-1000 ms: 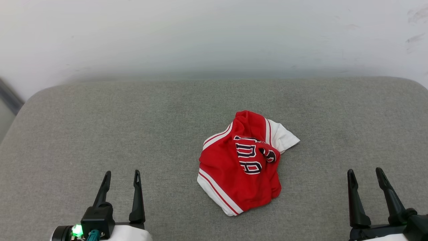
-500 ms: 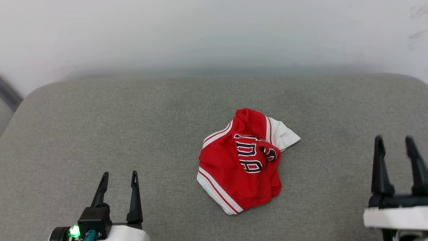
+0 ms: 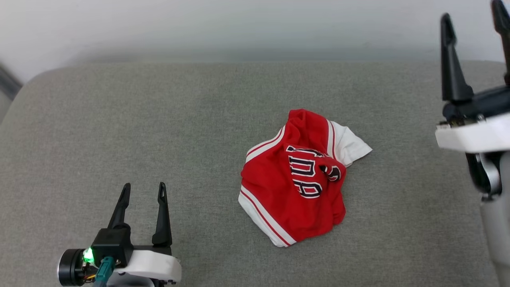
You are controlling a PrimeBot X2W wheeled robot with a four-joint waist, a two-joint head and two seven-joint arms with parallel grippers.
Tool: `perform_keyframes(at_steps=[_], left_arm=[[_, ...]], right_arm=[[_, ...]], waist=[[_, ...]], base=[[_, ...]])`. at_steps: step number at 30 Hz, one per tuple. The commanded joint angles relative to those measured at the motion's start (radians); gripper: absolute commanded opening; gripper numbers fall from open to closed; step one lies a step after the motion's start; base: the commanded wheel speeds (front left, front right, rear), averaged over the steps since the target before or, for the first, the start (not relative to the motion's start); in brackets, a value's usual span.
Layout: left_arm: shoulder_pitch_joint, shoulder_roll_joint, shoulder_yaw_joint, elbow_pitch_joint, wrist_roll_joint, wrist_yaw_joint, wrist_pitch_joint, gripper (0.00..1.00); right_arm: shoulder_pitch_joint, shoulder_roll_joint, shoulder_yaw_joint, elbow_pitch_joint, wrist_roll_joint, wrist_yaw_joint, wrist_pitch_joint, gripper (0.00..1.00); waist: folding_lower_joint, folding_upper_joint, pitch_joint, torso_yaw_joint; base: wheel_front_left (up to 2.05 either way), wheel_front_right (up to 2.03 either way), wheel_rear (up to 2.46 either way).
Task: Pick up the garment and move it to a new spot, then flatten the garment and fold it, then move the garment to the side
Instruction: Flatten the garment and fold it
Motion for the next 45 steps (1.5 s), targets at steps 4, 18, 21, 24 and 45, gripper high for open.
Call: perform_keyframes(at_steps=[4, 18, 21, 24, 45], left_arm=[[-0.026, -0.003, 0.007, -0.006, 0.001, -0.006, -0.003, 1.00], [-0.112, -0.006, -0.013, -0.034, -0.022, 0.000, -0.003, 1.00], [-0.137, -0.006, -0.028, -0.036, -0.032, 0.003, -0.003, 1.00], [-0.170, -0.006, -0.047, -0.040, -0.050, 0.013, -0.003, 1.00], [-0.183, -0.006, -0.069, -0.008, -0.069, 0.025, -0.003, 1.00]], right_arm=[[-0.165, -0.123, 0.175, 0.143, 0.069, 0.000, 0.097, 1.00], [-0.559, -0.386, 0.815, 0.234, 0.581, 0.000, 0.854, 1.00], [-0.618, -0.430, 0.920, 0.232, 0.658, 0.000, 0.988, 1.00], [-0.677, -0.445, 1.029, 0.259, 0.760, 0.000, 1.130, 1.00], [-0.656, -0.461, 1.203, 0.362, 0.830, -0.001, 0.933, 0.00]], waist=[[-0.0001, -0.0001, 0.048, 0.015], [-0.0001, -0.0001, 0.201, 0.041], [-0.0001, -0.0001, 0.232, 0.058], [-0.0001, -0.0001, 0.283, 0.084], [-0.0001, -0.0001, 0.269, 0.113]], base=[[0.00, 0.00, 0.00], [0.00, 0.00, 0.00], [0.00, 0.00, 0.00], [0.00, 0.00, 0.00], [0.00, 0.00, 0.00]])
